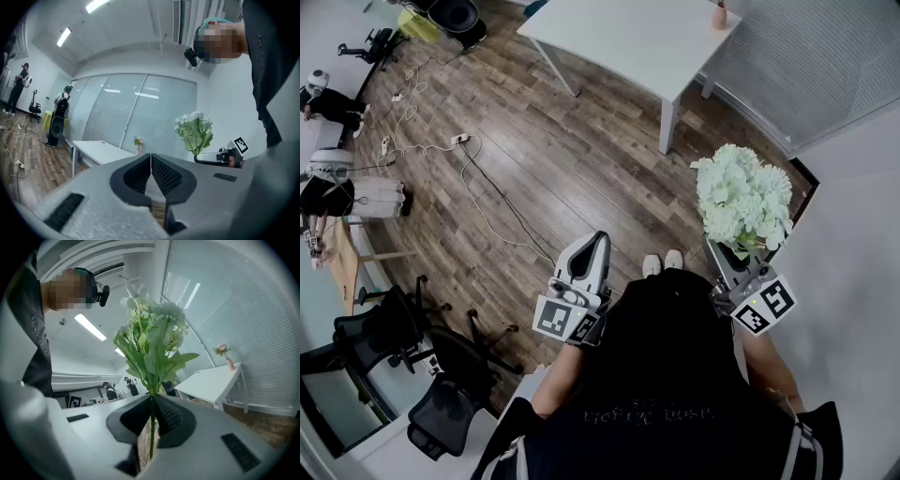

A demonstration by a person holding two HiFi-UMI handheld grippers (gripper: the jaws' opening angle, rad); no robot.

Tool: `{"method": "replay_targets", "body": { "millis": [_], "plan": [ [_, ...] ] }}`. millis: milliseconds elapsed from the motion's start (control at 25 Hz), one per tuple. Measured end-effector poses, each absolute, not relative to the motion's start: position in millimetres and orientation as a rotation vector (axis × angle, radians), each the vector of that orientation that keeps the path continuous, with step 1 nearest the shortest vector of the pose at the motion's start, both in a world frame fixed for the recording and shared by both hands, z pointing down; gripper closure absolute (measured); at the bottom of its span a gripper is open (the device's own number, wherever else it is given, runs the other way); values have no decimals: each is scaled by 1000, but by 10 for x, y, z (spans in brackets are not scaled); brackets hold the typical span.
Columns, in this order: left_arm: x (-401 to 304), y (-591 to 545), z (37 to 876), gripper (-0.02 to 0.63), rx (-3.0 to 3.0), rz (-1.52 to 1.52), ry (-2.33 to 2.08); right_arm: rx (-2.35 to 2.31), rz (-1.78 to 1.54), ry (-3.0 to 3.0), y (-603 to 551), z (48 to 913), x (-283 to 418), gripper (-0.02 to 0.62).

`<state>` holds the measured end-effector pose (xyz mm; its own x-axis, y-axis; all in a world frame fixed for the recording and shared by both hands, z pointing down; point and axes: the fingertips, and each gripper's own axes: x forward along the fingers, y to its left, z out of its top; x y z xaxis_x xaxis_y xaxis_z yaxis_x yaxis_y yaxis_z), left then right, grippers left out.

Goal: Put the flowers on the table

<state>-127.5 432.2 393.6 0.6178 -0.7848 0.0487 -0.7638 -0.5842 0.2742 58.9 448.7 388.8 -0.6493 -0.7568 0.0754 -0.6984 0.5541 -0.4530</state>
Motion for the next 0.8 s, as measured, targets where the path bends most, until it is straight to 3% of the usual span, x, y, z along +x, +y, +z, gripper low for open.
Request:
{"method": "replay_targets", "body": {
  "millis": [360,800],
  "plan": [
    [-836,4366,3957,583,2650,44,-1268,-1208,-431,2799,4620,3775,725,552],
    [-656,4373,4095,583,2623,99,-1322,-1206,-514,2764,4583,4062,1077,552]
  ]
}}
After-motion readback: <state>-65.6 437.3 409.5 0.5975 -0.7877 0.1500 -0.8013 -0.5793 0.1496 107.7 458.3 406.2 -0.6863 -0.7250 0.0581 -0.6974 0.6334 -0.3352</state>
